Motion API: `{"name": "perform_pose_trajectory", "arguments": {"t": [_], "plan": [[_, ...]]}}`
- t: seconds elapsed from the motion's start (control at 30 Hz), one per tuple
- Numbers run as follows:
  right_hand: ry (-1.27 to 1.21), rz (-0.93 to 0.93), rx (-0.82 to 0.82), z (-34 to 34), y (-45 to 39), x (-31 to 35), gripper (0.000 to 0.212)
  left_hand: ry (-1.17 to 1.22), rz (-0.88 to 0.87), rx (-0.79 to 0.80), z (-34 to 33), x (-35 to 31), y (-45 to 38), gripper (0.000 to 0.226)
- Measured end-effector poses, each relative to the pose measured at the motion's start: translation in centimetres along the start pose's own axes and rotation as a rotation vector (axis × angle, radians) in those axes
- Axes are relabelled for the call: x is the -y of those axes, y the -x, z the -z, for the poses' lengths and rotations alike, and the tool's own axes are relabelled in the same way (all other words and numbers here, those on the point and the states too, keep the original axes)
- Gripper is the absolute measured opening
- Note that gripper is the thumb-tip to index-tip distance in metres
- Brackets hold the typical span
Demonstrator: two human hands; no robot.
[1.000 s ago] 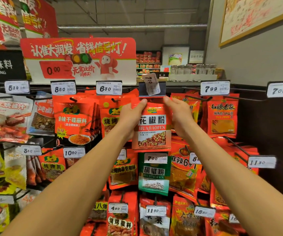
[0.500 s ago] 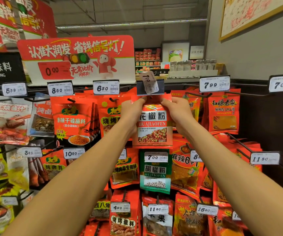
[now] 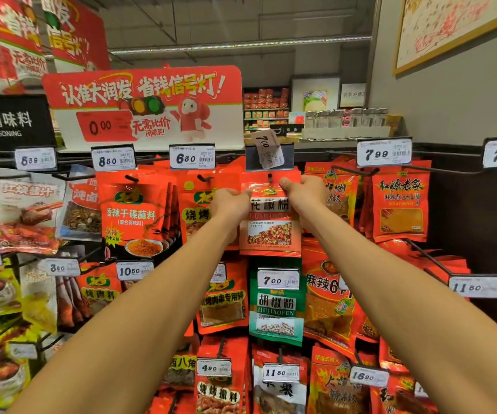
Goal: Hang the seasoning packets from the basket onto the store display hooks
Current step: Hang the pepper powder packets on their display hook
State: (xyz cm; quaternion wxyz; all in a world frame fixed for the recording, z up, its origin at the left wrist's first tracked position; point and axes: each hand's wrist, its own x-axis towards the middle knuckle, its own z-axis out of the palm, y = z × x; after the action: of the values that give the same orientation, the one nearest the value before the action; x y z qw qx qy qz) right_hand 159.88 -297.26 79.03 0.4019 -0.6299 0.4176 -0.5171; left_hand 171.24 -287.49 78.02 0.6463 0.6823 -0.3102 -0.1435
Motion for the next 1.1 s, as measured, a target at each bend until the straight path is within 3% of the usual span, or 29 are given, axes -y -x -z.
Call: {"name": "perform_pose_trajectory", "arguments": {"t": [0.27,0.43,0.57,0.63,0.77,0.87,1.1], "plan": [[0.104,-0.068,-0.041,-1.5,-2.3,0.7,0.053,0.003,0.034,0.134,1.6,1.3,0.4,0.007],[0.125,-0.064,0.018,-0.7,-1.8,-0.3,0.036,0.038,0.041,0.223,2.9,1.0,1.6,0.012],[0.249,0.080,-0.091,2.2,1.2,-1.8,0.030,0.153,0.032,0.283,4.5,1.4,2.3,0.015],[0.190,0.123,-0.102,4.1,3.3,-2.7,0.020,0.181,0.012,0.311,5.6,2.1,2.9,0.017],[-0.092,0.057,0.057,7.1,8.9,-4.5,0.021,0.157,-0.006,0.340,7.7,5.1,4.9,0.019],[-0.137,0.008,0.157,7.9,13.2,-7.2,0.022,0.182,0.046,0.357,8.7,9.0,7.0,0.019],[-0.073,-0.355,0.356,6.0,22.8,-20.6,0.024,0.132,0.435,0.354,10.3,23.5,13.8,0.021]]}}
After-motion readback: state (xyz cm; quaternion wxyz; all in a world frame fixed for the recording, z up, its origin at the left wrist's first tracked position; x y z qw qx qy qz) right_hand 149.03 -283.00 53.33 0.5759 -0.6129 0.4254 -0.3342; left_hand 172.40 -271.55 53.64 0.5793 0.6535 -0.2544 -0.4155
